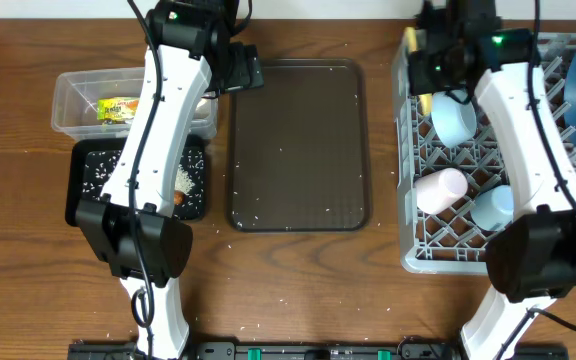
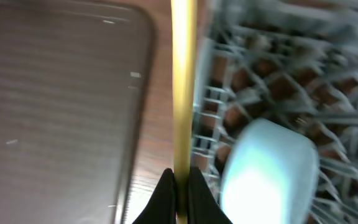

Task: Sort waste into correct bins and load items into the dishwasher rack
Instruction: 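Lower spoon into rack beside light-blue bowl and release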

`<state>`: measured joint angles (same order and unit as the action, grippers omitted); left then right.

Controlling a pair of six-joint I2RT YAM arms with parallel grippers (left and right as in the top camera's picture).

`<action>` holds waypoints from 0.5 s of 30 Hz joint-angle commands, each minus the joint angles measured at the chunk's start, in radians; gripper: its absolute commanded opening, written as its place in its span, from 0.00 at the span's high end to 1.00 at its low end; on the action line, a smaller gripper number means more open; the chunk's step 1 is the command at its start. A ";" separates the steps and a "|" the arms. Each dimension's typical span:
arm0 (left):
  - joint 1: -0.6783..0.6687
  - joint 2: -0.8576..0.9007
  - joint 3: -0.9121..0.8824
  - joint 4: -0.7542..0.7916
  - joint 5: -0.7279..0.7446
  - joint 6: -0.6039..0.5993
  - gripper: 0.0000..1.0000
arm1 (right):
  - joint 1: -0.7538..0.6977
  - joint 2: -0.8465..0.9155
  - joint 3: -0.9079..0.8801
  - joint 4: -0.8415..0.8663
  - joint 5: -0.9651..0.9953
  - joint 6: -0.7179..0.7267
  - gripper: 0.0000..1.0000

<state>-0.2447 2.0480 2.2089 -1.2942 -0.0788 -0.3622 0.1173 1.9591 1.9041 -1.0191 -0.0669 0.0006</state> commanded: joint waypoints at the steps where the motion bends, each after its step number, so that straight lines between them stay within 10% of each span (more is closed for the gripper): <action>1: 0.004 0.004 0.005 -0.003 -0.011 0.013 0.00 | -0.016 0.037 -0.035 0.008 0.068 0.036 0.99; 8: 0.004 0.004 0.005 -0.003 -0.011 0.013 0.00 | -0.028 0.088 -0.087 0.041 0.063 0.036 0.95; 11: 0.004 0.004 0.005 -0.003 -0.011 0.013 0.00 | -0.025 0.097 -0.087 0.045 0.057 0.036 0.53; 15: 0.004 0.004 0.005 -0.003 -0.011 0.013 0.00 | -0.021 0.081 -0.069 0.044 0.024 0.036 0.49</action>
<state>-0.2447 2.0480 2.2089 -1.2942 -0.0788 -0.3622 0.0956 2.0579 1.8172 -0.9741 -0.0208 0.0303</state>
